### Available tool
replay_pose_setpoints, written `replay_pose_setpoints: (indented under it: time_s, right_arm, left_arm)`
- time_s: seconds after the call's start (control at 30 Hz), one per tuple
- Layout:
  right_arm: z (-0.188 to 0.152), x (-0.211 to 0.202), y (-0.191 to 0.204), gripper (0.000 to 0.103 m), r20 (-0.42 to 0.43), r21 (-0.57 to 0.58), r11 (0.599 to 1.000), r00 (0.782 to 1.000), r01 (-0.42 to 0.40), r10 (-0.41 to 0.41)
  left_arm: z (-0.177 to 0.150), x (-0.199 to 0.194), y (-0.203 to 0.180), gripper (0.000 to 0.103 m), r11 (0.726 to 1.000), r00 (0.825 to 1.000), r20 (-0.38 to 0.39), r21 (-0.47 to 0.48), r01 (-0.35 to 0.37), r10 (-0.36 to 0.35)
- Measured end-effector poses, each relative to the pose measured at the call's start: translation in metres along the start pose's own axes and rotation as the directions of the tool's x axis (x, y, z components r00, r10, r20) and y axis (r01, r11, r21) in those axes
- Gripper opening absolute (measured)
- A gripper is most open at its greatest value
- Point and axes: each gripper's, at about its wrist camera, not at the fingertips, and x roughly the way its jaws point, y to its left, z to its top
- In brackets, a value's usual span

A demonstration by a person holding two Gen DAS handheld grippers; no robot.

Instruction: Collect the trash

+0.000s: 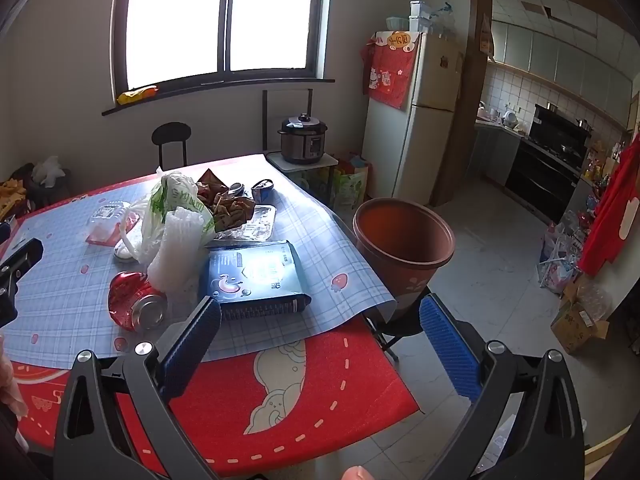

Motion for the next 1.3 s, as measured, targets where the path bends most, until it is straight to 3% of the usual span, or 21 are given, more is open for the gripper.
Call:
replay_pose_setpoints:
  time_s: [1.3]
  right_arm:
    - [0.0006, 0.0047, -0.0001, 0.098, 0.0, 0.007, 1.0, 1.0, 0.001, -0.001]
  left_arm:
    - [0.0009, -0.0006, 0.0028, 0.098, 1.0, 1.0, -0.002, 0.002, -0.007, 0.007]
